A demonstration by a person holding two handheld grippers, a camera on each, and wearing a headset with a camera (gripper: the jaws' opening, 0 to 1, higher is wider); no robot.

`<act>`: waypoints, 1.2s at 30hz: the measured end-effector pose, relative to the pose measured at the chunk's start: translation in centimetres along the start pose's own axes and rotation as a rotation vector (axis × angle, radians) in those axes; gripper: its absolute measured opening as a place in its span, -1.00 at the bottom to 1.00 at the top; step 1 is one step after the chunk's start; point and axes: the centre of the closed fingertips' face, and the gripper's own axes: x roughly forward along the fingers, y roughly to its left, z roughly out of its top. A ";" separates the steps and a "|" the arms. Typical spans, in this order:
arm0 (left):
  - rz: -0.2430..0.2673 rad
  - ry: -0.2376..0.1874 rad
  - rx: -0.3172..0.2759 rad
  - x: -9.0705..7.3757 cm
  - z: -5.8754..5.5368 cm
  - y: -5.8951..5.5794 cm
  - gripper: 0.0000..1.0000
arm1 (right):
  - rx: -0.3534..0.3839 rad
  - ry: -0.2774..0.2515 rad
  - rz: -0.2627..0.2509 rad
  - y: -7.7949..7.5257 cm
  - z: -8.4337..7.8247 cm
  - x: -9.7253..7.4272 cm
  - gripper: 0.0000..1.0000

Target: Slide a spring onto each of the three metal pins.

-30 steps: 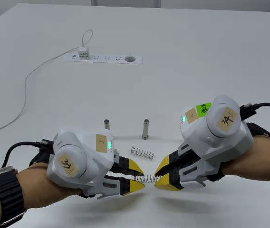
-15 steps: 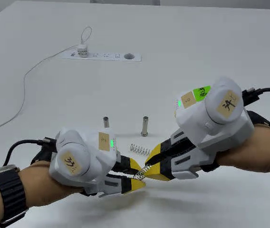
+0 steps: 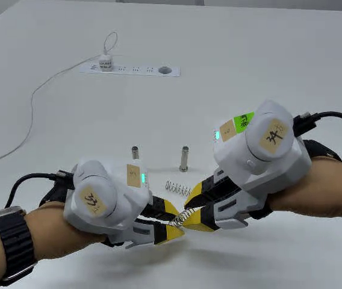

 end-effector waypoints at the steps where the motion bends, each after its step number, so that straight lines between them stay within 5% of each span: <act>1: -0.001 -0.003 -0.004 0.0 0.1 0.0 -0.79 | -0.002 0.003 0.000 0.0 0.0 0.0 -0.70; 23: -0.005 -0.032 0.009 0.0 1.4 -0.6 -0.76 | -0.009 0.038 0.017 0.4 0.0 -0.3 -0.76; 36: 0.009 -0.071 -0.029 -0.7 2.0 -0.4 -0.39 | 0.002 0.056 -0.018 -1.0 -0.1 -2.1 -0.76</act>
